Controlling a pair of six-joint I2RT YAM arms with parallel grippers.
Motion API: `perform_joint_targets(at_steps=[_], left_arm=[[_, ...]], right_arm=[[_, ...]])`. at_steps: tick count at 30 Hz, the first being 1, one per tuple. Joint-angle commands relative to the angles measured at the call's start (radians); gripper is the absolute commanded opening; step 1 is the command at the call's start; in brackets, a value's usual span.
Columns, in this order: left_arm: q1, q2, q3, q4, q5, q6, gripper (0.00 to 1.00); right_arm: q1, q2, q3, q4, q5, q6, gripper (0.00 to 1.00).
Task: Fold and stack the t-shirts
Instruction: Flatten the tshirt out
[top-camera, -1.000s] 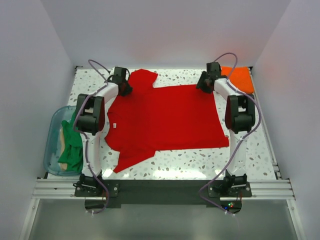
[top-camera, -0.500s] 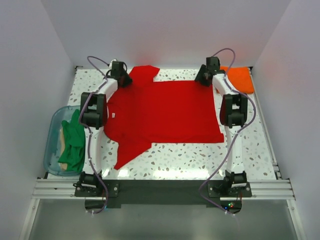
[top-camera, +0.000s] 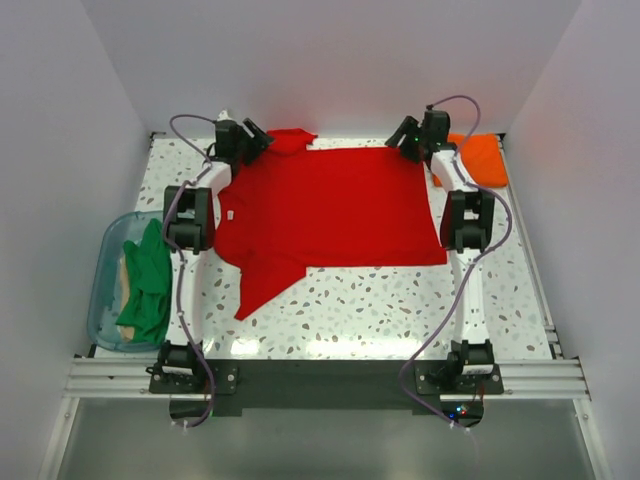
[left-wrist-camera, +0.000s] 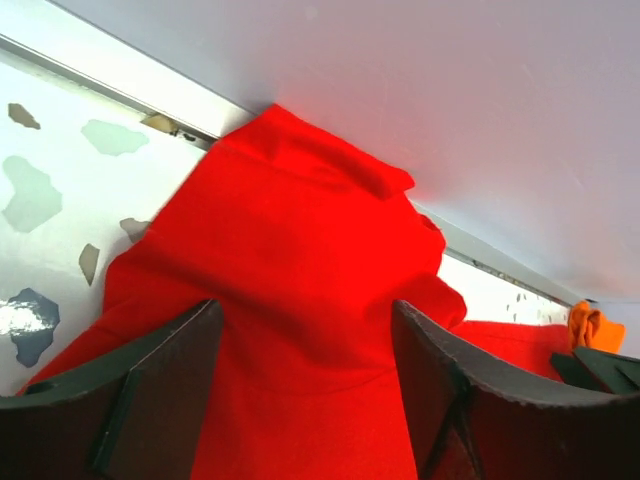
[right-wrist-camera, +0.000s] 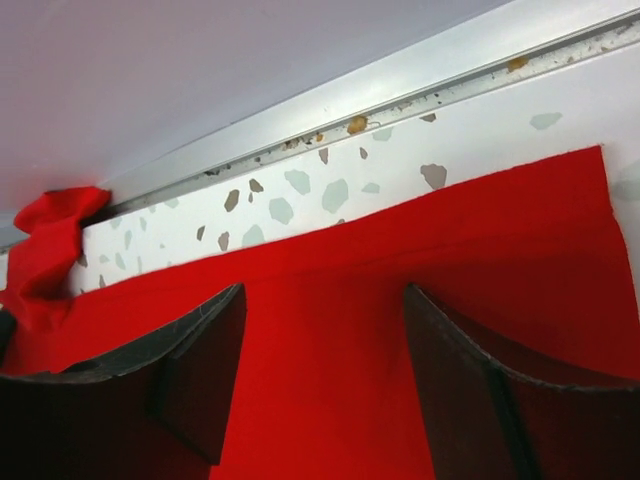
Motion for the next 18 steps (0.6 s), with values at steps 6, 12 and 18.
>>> perform_joint_targets(at_steps=[6,12,18], left_arm=[[0.022,-0.209,-0.093,0.162,0.127,0.014,0.76],[0.001,-0.623,-0.542,0.183,0.017,0.023,0.72],[-0.079,-1.018,-0.973,0.064,-0.129,-0.025,0.59]], right_arm=[[-0.009,-0.168,-0.110,0.087,-0.156,0.039,0.72],[-0.007,-0.439,-0.369,0.084,-0.173,0.072,0.72],[0.054,-0.751,-0.805,0.132,-0.161,0.060,0.72]])
